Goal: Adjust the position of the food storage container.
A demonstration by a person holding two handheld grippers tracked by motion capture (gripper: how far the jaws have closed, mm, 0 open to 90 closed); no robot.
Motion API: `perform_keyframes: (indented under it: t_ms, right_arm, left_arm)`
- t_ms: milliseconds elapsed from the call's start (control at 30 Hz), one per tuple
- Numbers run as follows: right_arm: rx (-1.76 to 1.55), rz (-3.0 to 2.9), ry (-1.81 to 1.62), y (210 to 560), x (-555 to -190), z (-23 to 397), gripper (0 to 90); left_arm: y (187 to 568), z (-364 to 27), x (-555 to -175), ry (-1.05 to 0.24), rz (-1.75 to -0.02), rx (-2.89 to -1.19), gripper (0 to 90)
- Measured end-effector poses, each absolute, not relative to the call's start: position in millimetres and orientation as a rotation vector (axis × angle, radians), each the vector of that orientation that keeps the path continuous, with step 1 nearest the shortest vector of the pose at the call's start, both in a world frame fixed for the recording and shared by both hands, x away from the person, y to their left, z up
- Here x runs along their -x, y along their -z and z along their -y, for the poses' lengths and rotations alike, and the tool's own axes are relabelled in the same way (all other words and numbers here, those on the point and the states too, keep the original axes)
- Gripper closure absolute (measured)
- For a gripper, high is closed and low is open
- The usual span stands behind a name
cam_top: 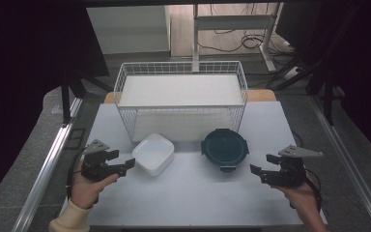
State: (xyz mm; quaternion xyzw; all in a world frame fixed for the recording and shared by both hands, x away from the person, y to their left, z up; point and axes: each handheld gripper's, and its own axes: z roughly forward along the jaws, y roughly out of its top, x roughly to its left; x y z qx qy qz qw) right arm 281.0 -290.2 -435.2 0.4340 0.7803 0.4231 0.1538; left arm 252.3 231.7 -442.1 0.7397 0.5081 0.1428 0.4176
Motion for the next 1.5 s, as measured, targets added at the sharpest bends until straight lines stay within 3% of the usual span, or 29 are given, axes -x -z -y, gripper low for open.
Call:
perform_keyframes:
  t_ms: [833, 1500]
  right_arm:
    - [-1.279, -2.239, -1.184, 429.7, -280.9, 293.3, 23.8]
    - [-1.268, -2.267, -1.151, 421.5, -291.1, 281.7, 33.1]
  left_arm:
    - [444.2, -229.6, -254.0, -0.305, -1.262, -1.861, 24.6]
    - [444.7, -228.5, -255.0, -0.294, -1.26, -1.871, 24.3]
